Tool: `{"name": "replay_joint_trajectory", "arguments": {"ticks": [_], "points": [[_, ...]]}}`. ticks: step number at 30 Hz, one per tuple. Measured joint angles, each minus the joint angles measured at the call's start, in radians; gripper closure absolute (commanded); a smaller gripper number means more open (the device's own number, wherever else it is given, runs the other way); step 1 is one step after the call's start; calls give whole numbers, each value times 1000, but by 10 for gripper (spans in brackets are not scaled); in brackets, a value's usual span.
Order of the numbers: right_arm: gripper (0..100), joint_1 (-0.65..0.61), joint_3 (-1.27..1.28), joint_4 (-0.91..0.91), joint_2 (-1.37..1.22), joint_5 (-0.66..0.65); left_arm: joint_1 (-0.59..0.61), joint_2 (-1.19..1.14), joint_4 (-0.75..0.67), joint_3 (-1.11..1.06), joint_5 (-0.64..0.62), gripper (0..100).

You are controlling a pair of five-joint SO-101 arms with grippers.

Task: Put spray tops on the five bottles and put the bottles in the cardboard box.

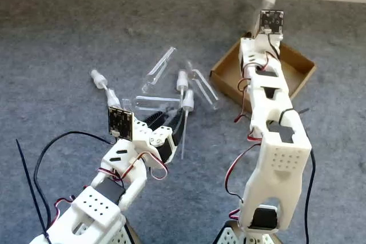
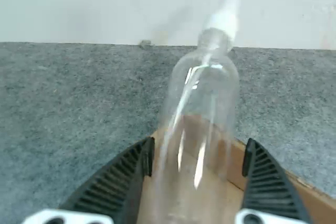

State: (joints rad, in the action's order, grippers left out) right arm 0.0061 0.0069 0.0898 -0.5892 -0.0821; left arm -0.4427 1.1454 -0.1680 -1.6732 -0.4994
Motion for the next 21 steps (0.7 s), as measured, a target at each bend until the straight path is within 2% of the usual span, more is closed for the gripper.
{"name": "replay_joint_trajectory", "arguments": {"ticks": [21], "points": [[757, 31, 0, 0, 0, 0, 0, 0, 0, 0, 0, 927]]}}
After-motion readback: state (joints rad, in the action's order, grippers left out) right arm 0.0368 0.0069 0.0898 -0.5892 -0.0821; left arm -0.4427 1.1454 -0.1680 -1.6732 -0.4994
